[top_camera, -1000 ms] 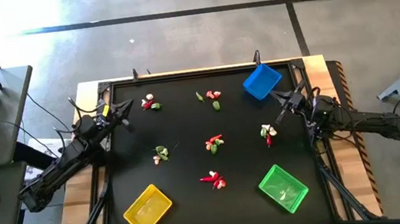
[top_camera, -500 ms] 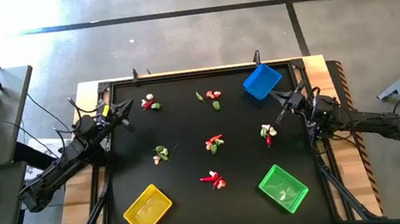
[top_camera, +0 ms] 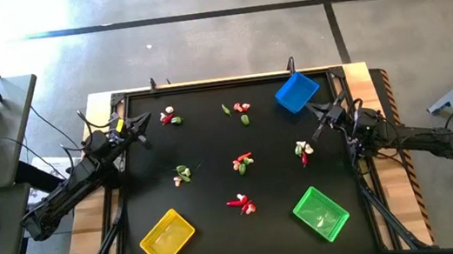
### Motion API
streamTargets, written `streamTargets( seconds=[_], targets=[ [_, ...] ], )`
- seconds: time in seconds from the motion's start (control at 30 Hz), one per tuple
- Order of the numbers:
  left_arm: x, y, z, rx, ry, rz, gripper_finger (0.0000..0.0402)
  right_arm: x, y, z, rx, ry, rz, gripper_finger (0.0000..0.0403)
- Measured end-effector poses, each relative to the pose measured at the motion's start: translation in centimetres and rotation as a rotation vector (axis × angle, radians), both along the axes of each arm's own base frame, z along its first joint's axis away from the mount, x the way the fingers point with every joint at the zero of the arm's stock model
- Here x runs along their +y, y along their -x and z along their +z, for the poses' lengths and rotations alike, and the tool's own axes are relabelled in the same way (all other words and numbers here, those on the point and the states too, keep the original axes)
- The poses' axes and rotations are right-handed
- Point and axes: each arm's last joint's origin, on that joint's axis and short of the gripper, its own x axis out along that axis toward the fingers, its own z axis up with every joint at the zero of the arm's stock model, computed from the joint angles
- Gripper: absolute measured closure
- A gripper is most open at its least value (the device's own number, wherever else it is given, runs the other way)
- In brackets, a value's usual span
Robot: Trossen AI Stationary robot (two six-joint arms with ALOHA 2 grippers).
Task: Sort produce into baskets
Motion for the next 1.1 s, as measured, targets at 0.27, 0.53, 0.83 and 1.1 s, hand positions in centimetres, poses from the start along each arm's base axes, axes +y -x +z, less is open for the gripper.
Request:
streamTargets(
  seconds=[0.27,0.53,0.83,1.1],
  targets=[
    [0.0,0.0,0.0,0.0,0.0,0.0,0.0401,0.0,0.0,0.0,0.0,0.0,0.0,0.0402],
    [0.0,0.0,0.0,0.0,0.0,-0.001,0.0401,0.0,0.0,0.01,0.0,0.0,-0.001,0.0402],
    [0.0,0.0,0.0,0.0,0.0,-0.001,0.0402,0.0,0.0,0.02,-0.002,0.0,0.0,0.0402],
    [0.0,0.0,-0.01,0.001,0.001,0.0,0.0402,0.27,-0.18,0.59,-0.174,-0.136,0.121,0.0402]
  ],
)
